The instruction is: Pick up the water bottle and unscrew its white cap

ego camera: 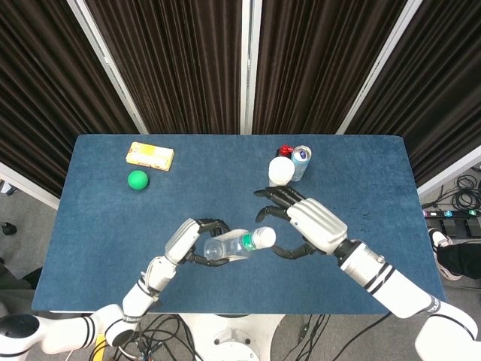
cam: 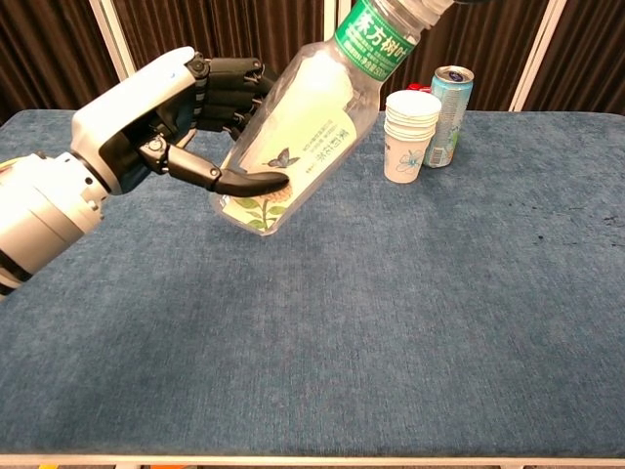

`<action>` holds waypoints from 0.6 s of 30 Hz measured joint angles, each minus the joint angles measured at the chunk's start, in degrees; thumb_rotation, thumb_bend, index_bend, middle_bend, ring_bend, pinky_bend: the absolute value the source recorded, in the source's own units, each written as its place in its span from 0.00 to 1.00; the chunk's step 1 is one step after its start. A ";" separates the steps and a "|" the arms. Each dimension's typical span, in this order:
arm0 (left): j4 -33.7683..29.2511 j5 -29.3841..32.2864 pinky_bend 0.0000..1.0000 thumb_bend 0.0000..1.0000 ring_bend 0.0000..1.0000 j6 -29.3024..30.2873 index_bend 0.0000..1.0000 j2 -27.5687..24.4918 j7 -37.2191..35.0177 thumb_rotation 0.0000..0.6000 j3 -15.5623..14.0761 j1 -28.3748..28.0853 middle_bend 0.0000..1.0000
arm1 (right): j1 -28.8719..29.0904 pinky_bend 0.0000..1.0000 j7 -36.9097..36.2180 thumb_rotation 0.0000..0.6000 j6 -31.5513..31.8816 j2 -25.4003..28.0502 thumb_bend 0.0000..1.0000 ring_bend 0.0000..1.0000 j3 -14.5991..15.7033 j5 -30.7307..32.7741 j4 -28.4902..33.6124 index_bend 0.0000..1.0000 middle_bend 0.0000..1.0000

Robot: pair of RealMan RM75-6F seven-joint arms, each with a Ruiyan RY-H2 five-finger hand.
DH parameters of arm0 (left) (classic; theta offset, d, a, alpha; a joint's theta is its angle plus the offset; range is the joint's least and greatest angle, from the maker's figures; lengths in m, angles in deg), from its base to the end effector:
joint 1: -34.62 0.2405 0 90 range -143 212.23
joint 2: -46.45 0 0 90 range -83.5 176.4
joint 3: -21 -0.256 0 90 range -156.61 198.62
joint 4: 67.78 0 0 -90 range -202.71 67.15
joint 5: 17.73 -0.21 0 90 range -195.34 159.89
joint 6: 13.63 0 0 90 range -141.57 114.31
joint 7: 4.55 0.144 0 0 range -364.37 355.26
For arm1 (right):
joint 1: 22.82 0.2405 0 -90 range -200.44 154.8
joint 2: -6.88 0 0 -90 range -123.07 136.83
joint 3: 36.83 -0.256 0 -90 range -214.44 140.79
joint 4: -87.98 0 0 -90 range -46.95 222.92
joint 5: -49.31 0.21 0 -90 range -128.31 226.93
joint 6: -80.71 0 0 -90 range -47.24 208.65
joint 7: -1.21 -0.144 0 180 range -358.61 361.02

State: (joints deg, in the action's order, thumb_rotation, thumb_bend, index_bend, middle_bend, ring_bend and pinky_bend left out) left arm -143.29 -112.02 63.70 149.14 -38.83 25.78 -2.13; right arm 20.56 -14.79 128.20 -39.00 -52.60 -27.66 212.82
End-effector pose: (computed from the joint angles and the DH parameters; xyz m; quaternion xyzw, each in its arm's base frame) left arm -0.1046 0.2770 -0.0453 -0.5675 -0.4988 -0.6468 0.1042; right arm -0.0495 -0.2831 0.1467 0.7376 -0.4440 0.4667 0.2025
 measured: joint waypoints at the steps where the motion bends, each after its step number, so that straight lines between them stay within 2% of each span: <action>1: -0.01 0.02 0.60 0.41 0.51 -0.01 0.59 -0.01 -0.02 1.00 0.00 0.00 0.56 | -0.01 0.00 0.24 1.00 0.18 -0.16 0.21 0.00 -0.01 0.07 0.00 0.36 0.08; 18: -0.27 0.19 0.60 0.41 0.51 -0.17 0.59 -0.35 -0.68 1.00 -0.02 -0.03 0.56 | -0.88 0.00 1.58 1.00 1.56 -0.68 0.21 0.00 0.24 -0.12 0.18 0.39 0.09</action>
State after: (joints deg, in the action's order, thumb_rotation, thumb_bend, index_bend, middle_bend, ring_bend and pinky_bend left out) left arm -143.56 -111.83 63.53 148.79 -39.51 25.75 -2.16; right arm 19.68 -13.21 129.75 -39.68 -52.36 -27.78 213.00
